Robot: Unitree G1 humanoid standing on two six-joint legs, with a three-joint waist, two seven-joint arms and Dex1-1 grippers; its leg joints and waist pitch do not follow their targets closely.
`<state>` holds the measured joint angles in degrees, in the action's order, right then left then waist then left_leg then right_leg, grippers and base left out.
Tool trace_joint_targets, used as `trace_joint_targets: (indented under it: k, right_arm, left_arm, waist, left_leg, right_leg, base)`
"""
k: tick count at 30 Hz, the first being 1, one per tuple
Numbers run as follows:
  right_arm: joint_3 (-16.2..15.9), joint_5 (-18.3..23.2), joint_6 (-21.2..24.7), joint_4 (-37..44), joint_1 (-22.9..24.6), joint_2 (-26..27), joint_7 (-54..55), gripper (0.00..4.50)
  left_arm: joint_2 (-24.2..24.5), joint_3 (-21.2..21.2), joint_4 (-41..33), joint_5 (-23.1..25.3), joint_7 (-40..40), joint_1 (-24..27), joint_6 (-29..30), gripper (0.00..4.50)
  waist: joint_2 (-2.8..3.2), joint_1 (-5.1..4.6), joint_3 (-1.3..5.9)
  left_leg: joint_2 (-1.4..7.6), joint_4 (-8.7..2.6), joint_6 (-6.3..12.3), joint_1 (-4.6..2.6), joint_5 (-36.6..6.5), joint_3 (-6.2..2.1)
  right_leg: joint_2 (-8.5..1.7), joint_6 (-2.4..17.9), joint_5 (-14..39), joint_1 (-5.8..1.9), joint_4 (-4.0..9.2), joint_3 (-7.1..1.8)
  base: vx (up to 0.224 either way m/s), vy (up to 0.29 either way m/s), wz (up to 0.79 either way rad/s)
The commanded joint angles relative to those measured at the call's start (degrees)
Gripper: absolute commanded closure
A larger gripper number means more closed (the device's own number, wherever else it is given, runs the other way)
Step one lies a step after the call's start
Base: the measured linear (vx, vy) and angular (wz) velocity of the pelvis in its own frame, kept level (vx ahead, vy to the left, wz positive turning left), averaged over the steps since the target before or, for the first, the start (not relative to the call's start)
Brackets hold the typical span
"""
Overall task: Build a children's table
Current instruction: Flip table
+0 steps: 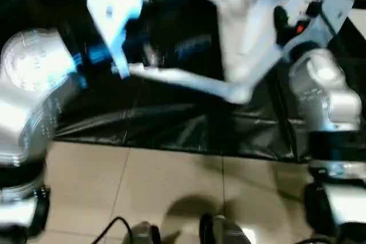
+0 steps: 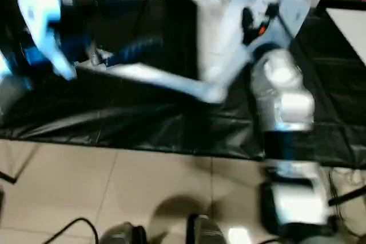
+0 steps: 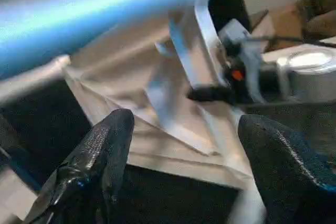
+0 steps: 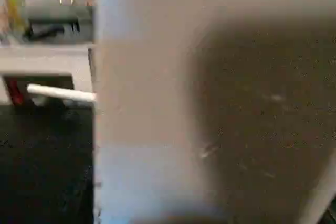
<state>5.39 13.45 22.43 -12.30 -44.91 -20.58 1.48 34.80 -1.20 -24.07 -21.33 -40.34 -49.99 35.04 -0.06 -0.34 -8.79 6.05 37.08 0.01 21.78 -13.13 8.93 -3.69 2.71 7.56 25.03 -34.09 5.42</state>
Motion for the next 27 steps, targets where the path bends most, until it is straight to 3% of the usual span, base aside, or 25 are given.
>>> trace_joint_targets:
  k: [1, 2, 3, 5, 7, 8, 9, 11, 14, 17, 20, 27]
  right_arm:
    - [-0.87, -1.50, 2.70, 1.76, -0.87, -1.02, -0.19, 2.47]
    - [-1.23, -1.85, 3.73, 1.96, -1.19, -1.41, -0.19, 2.47]
    - [-2.11, -2.28, 5.52, 2.13, -1.64, -2.15, -0.99, 2.49]
    - [-2.29, -2.44, 6.89, 2.56, -1.88, -2.21, -1.10, 2.51]
    - [-3.48, -2.89, 8.86, 2.81, -2.32, -2.76, -2.48, 2.51]
    - [-4.20, -3.39, 9.65, 2.89, -2.69, -2.78, -3.13, 2.51]
    - [-4.20, -3.39, 9.65, 2.89, -2.69, -2.78, -3.13, 2.51]
    - [-4.65, -3.91, 10.09, 3.22, -2.88, -2.59, -3.32, 2.51]
    - [-5.58, -4.93, 10.60, 3.63, -3.21, -2.74, -3.85, 2.51]
    - [-5.87, -5.49, 10.71, 3.88, -3.26, -2.91, -4.00, 2.51]
    - [-6.04, -5.87, 10.85, 4.17, -3.32, -3.24, -4.34, 2.51]
    - [-6.36, -7.35, 10.74, 4.40, -3.51, -4.27, -5.37, 2.51]
  left_arm:
    - [0.35, -1.01, 0.52, 1.73, -0.35, -2.40, -2.25, 0.93]
    - [0.23, -1.18, 0.92, 2.40, -0.27, -3.54, -3.36, 0.93]
    - [0.09, -1.50, 1.65, 4.13, 0.27, -5.03, -5.59, 0.93]
    - [0.14, -1.87, 2.65, 5.39, 0.47, -6.60, -7.14, 0.93]
    - [1.84, -4.20, 5.89, 11.22, 1.37, -8.77, -12.38, 0.93]
    - [4.05, -6.88, 9.83, 17.79, 3.18, -10.30, -16.41, 0.93]
    - [4.05, -6.88, 9.83, 17.79, 3.18, -10.30, -16.41, 0.93]
    - [6.68, -10.24, 14.45, 24.40, 4.42, -10.94, -20.17, 0.93]
    - [8.39, -13.61, 21.57, 30.86, 6.52, -11.14, -23.72, 0.93]
    - [7.60, -13.44, 24.37, 32.01, 8.76, -11.07, -24.41, 1.10]
    - [6.84, -14.14, 28.69, 34.47, 11.32, -11.61, -26.44, 1.29]
    - [3.77, -12.77, 33.95, 36.39, 15.27, -12.67, -30.83, 1.87]
  waist:
    - [-0.90, -0.18, 5.88]
    - [-0.86, -0.28, 5.87]
    - [-1.26, -0.41, 5.80]
    - [-1.09, -0.52, 5.89]
    - [-1.49, -0.53, 5.72]
    - [-1.46, -0.56, 5.74]
    - [-1.35, -0.69, 5.67]
    - [-1.33, -0.72, 5.61]
    - [-1.08, -0.87, 5.73]
    - [-0.77, -0.81, 6.02]
    - [-1.04, -0.74, 5.80]
    - [-0.72, -0.58, 5.85]
  left_leg:
    - [5.13, -4.09, 2.21, -0.19, -1.25, -1.71]
    - [5.27, -4.07, 2.30, 0.03, -0.99, -1.75]
    - [5.34, -4.06, 2.52, 0.19, -1.06, -1.75]
    - [5.37, -3.96, 2.41, 0.26, -0.68, -1.75]
    - [5.28, -4.01, 2.66, 0.39, -1.14, -1.81]
    - [5.24, -4.00, 2.89, 0.42, -1.16, -1.87]
    - [5.35, -4.04, 2.40, 0.33, -1.58, -1.89]
    - [5.45, -4.06, 1.77, 0.38, -1.68, -2.02]
    - [5.63, -4.12, 1.01, 0.18, -1.11, -1.96]
    - [5.99, -4.09, 0.97, 0.15, 1.21, -2.02]
    - [5.51, -4.01, 1.24, 0.29, -0.80, -1.75]
    - [5.71, -4.08, 1.23, 0.06, -1.73, -1.92]
  right_leg:
    - [-5.22, 8.28, 18.50, -4.88, 3.46, -4.22]
    - [-5.34, 8.81, 18.04, -4.90, 3.41, -4.20]
    - [-5.37, 8.96, 18.04, -4.88, 3.56, -4.20]
    - [-5.47, 9.22, 17.54, -4.98, 3.32, -4.25]
    - [-5.27, 8.56, 18.67, -4.91, 3.71, -4.17]
    - [-5.19, 7.66, 19.24, -4.90, 3.65, -4.22]
    - [-5.28, 7.09, 20.32, -4.81, 3.71, -4.19]
    - [-5.23, 6.43, 20.95, -4.67, 3.91, -4.18]
    - [-5.44, 7.14, 18.95, -4.69, 3.59, -4.32]
    - [-5.63, 10.84, 12.26, -4.94, 2.72, -4.39]
    - [-5.58, 10.54, 15.35, -5.08, 3.37, -4.37]
    - [-5.61, 10.07, 16.69, -4.98, 3.47, -4.25]
  base:
    - [0.000, 0.000, 0.00]
    - [0.000, 0.000, 0.00]
    - [0.000, 0.000, 0.00]
    - [0.000, 0.000, 0.00]
    - [0.000, 0.000, 0.00]
    - [0.000, 0.000, 0.00]
    - [0.000, 0.000, 0.00]
    - [0.000, 0.000, 0.00]
    - [0.000, 0.000, 0.00]
    - [0.000, 0.000, 0.00]
    - [0.000, 0.000, 0.00]
    - [0.000, 0.000, 0.00]
